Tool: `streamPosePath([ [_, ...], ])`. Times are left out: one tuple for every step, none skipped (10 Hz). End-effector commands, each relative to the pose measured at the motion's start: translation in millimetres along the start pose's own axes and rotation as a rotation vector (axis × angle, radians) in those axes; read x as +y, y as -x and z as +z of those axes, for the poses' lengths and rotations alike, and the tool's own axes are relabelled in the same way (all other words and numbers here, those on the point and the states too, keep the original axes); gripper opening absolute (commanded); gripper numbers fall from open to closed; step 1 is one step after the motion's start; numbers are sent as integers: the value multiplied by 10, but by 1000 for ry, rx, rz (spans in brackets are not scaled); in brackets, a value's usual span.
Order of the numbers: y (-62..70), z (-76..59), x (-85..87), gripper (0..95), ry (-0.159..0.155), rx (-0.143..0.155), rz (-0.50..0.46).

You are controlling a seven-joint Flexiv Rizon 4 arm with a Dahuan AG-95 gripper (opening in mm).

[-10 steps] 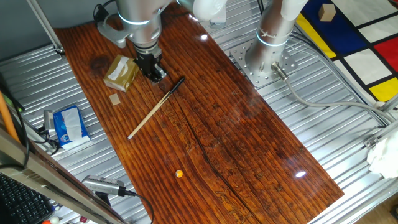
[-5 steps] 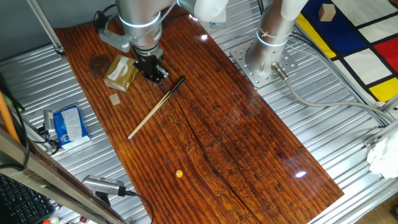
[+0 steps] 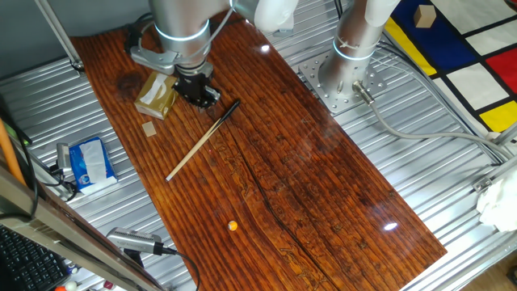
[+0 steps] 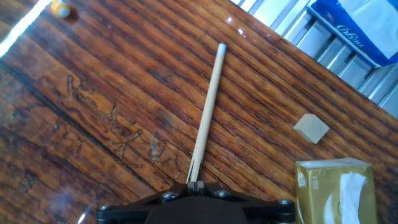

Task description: Hit the pool ball

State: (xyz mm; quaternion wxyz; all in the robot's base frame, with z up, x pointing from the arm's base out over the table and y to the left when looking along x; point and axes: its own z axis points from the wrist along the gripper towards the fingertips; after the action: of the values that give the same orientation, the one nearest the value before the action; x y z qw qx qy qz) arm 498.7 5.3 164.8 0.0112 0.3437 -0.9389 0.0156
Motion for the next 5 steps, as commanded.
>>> streamPosePath([
  [8,115,-30,0,-2,-8,25],
  [2,212,-37,0,-3,-10,31],
  [-4,337,-40,0,-2,-15,32],
  [-14,417,-31,0,5,-22,48],
  [-27,470,-24,0,7,-24,57],
])
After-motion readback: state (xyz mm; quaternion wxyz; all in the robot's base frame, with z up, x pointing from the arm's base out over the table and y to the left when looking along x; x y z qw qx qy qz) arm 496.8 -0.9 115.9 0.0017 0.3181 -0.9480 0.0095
